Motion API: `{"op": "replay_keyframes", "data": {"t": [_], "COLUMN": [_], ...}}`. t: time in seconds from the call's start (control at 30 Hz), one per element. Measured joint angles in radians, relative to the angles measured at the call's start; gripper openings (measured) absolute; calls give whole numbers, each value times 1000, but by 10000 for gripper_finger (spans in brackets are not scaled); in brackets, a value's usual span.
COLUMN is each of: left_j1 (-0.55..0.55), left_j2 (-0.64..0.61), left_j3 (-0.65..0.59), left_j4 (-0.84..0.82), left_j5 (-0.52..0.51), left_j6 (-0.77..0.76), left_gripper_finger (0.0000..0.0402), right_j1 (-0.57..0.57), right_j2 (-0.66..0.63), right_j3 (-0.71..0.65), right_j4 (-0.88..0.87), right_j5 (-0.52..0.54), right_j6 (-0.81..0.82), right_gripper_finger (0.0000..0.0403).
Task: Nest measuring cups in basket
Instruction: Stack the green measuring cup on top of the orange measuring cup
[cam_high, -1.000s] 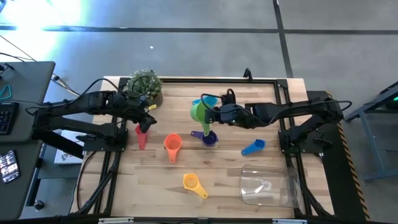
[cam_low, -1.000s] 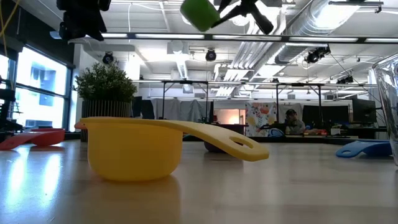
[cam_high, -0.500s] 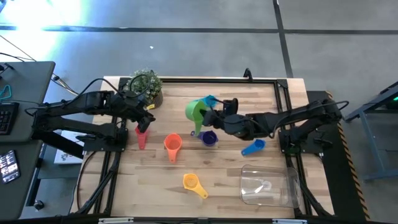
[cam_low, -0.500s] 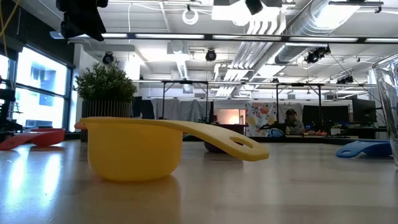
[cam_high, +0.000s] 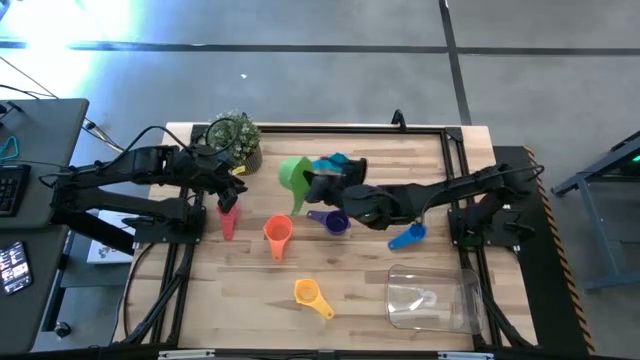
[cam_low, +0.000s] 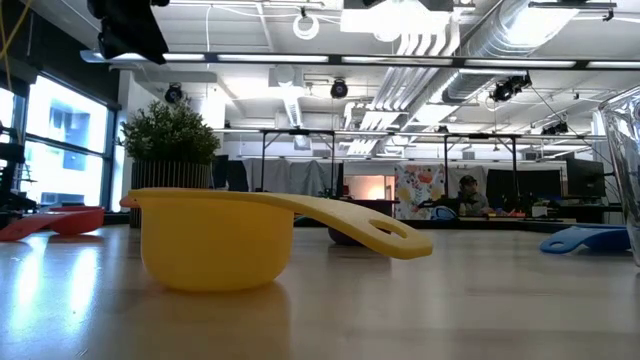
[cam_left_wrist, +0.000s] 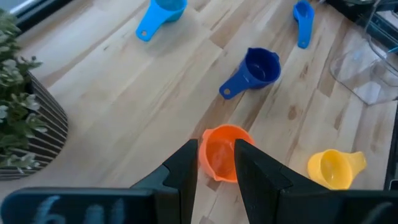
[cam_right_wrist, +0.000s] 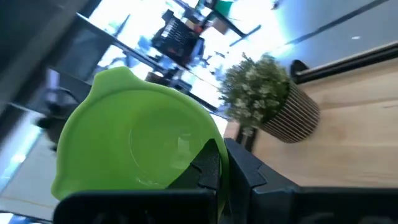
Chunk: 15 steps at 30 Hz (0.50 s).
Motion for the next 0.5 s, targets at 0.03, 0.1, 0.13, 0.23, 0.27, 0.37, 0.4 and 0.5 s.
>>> {"op": "replay_keyframes", "data": {"t": [0.03,0.1,0.13,0.23,0.27,0.37,0.4,0.5], "left_j1": [0,0,0,0,0,0,0,0], "left_j2": [-3,-11,-15,-26,-30,-36,-39,-43], "left_j3": [0,0,0,0,0,0,0,0], "left_j4": [0,0,1,1,0,0,-2,-4], "left_j5": [-1,-1,-2,-17,-20,-21,-21,-19], "left_j6": [6,7,7,7,7,8,8,7], "left_gripper_finger": [97,97,97,97,97,97,97,97], "right_j1": [-1,-6,-8,-15,-16,-26,-30,-40], "right_j2": [20,62,82,149,171,241,262,314], "right_j3": [41,127,166,269,295,361,375,394], "right_j4": [-70,-203,-259,-376,-406,-460,-473,-474], "right_j5": [10,17,15,-12,-28,-84,-101,-163], "right_j6": [23,79,106,164,182,230,247,304], "right_gripper_finger": [0,0,0,0,0,0,0,0]}}
